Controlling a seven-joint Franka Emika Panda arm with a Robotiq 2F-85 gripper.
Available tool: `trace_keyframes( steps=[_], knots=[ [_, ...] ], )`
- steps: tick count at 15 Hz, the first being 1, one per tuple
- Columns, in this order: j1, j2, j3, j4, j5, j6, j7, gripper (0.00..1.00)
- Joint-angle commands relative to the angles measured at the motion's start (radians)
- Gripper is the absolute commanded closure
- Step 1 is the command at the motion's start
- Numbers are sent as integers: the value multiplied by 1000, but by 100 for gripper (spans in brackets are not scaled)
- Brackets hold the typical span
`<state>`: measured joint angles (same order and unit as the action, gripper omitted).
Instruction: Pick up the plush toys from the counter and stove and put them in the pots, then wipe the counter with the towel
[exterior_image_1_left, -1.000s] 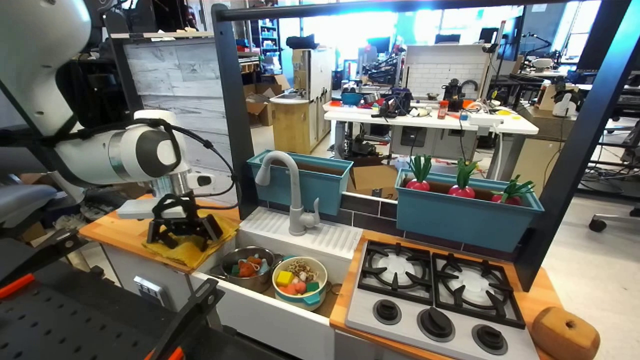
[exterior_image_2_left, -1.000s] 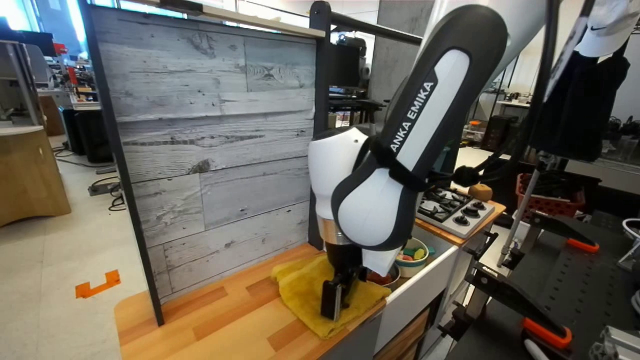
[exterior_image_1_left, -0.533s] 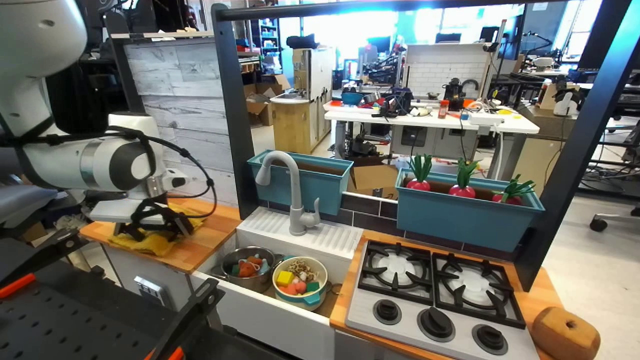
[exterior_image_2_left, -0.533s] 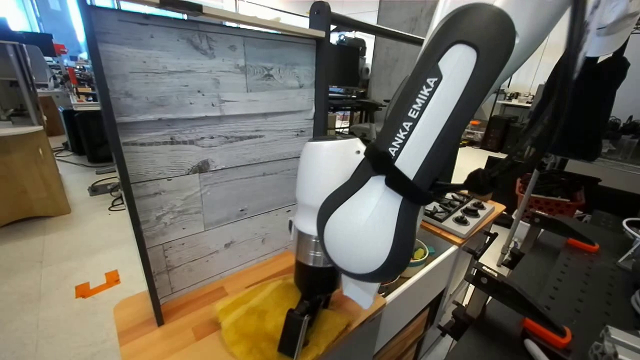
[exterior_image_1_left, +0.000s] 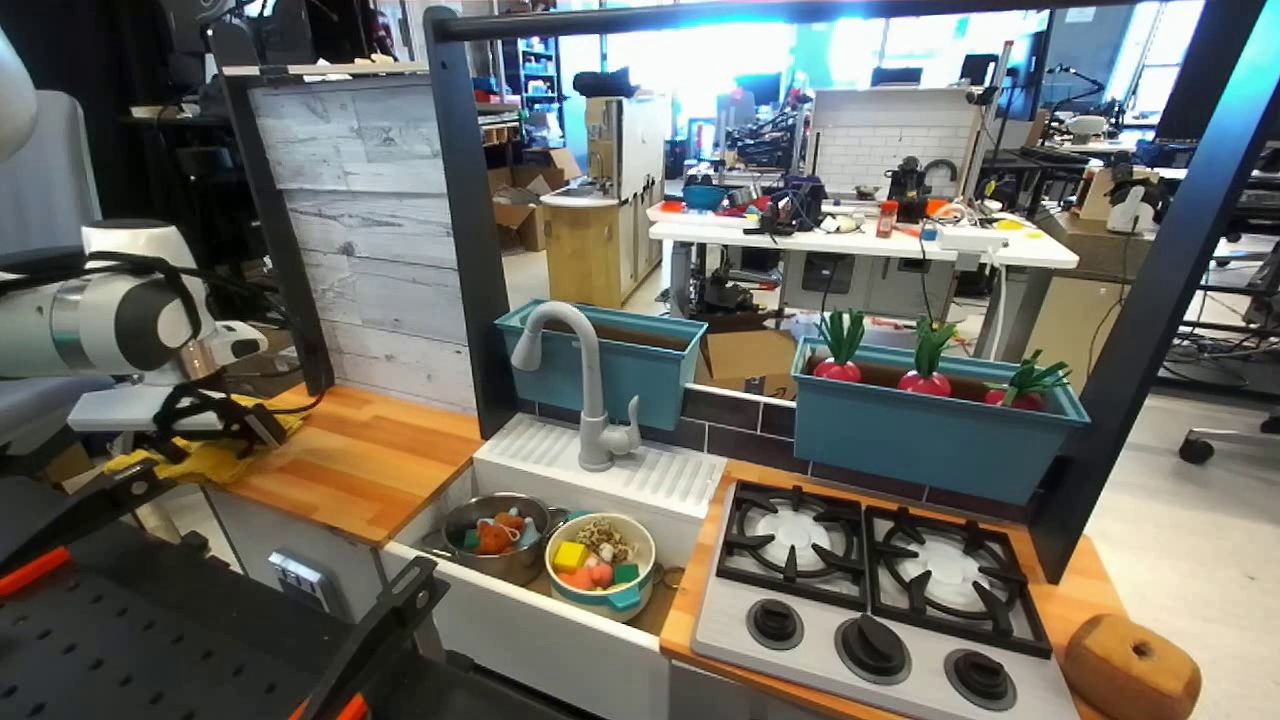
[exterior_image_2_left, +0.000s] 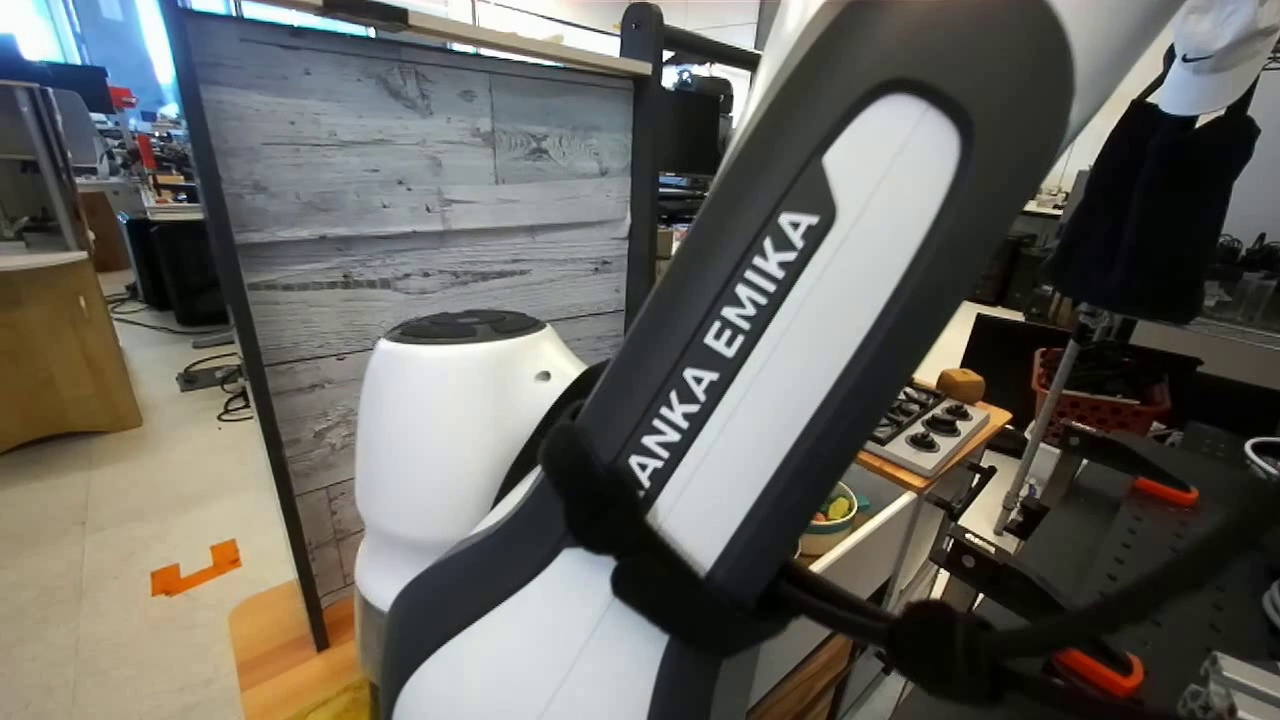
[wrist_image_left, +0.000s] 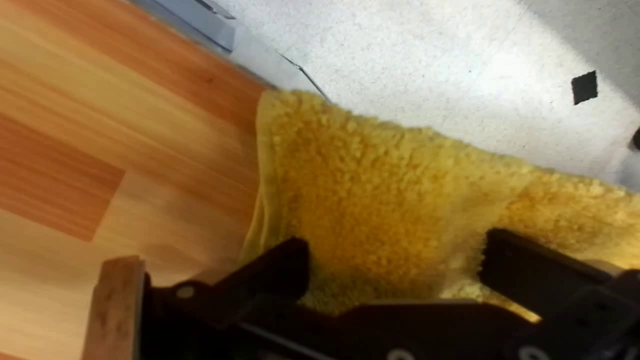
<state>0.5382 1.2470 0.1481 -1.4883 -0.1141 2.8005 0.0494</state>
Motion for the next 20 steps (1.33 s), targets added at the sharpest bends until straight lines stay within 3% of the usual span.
trace_keyframes(
  steps=[1, 4, 6, 9, 12, 14, 16, 20],
  knots=[
    [-4, -20, -114, -18, 11, -17, 103, 0],
    [4, -47, -201, -50, 5, -50, 184, 0],
    [9, -29, -216, -21, -5, -99, 199, 0],
    [8, 14, -145, 36, -13, -137, 154, 0],
    [54, 70, -76, 125, -26, -108, 121, 0],
    [98, 95, -67, 189, -25, -117, 132, 0],
    [131, 82, -102, 198, -12, -148, 175, 0],
    [94, -74, -162, -32, 13, -208, 272, 0]
  ],
)
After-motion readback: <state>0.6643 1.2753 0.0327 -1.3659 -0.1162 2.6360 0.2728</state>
